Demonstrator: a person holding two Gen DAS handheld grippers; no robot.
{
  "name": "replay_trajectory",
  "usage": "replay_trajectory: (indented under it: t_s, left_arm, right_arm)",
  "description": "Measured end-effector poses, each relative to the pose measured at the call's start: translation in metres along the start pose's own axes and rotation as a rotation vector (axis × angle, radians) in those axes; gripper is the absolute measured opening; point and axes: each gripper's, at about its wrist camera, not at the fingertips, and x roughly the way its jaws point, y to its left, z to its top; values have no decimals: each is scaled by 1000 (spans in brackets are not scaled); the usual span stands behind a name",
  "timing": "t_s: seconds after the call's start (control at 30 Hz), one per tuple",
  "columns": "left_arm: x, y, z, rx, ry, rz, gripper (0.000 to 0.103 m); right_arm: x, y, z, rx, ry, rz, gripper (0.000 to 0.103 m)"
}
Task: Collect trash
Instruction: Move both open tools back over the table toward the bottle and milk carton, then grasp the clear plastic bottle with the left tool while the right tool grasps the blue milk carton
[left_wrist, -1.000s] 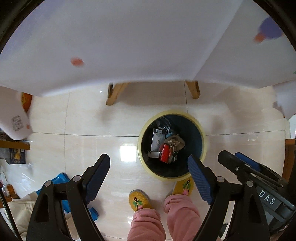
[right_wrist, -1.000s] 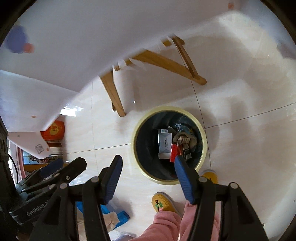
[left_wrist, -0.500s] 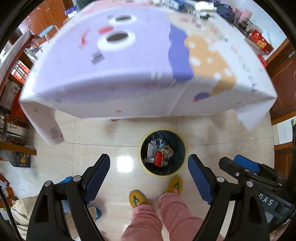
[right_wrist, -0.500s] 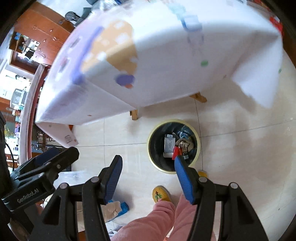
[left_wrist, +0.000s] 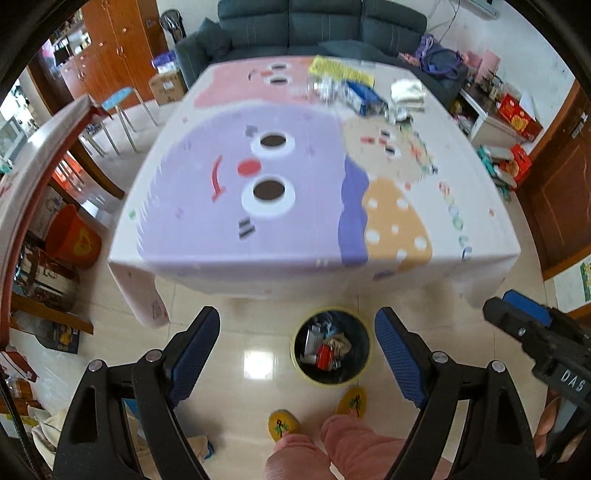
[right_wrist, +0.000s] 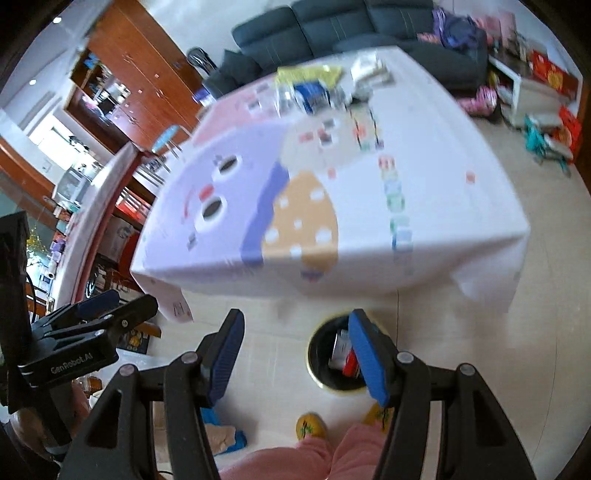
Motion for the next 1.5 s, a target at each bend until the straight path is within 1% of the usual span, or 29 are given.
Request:
replay_trajectory:
  t_s: [0.17,0.27,0.37,0.53,0.73,0.9,1.03,1.1,1.17,1.2,1.3,1.43,1.5]
  left_arm:
    - [-23,-10,22,4,-58,14,85]
    - [-35,-19,35,13,-98,46,85]
    - [-45,-25,49,21,-129,60,85]
    - [-45,-36,75,66,-118,43,85]
    - [-25,-38,117,133,-87,-3,85]
    - [3,-31,166,214,-75,-50,85]
    - [40,-26,219,340,-59,-82,85]
    - [63,-22,251,404,-35,-118,85]
    - [79,-20,276,449,-19,-151,85]
    - [92,-20,295,488,-8,-175,85]
    - [123,-23,332,575,21,-230,85]
    - [174,-32,369,693,64,-283,85]
    - [194,-37,379,735,90,-298,84]
  right_arm:
    - [-18,-2,31,-53,-62,27,59]
    - [-25,-4,48,-86,-86,38,59]
    - [-32,-7,65,-108,-109,51,59]
    - [-36,-11,88,-101,-142,69,59]
    - [-30,-10,117,-94,-157,54,59]
    - [-12,-12,145,-57,-154,28,59]
    - [11,-10,176,-13,-176,-22,59]
    - [22,-10,189,26,-183,-48,59]
    - [38,-10,205,95,-177,-60,59]
    - [45,-11,211,121,-173,-65,59]
    - [74,-11,233,197,-165,-108,59]
    - [105,-9,253,271,-170,-175,59]
    - [122,-11,262,313,-159,-202,59]
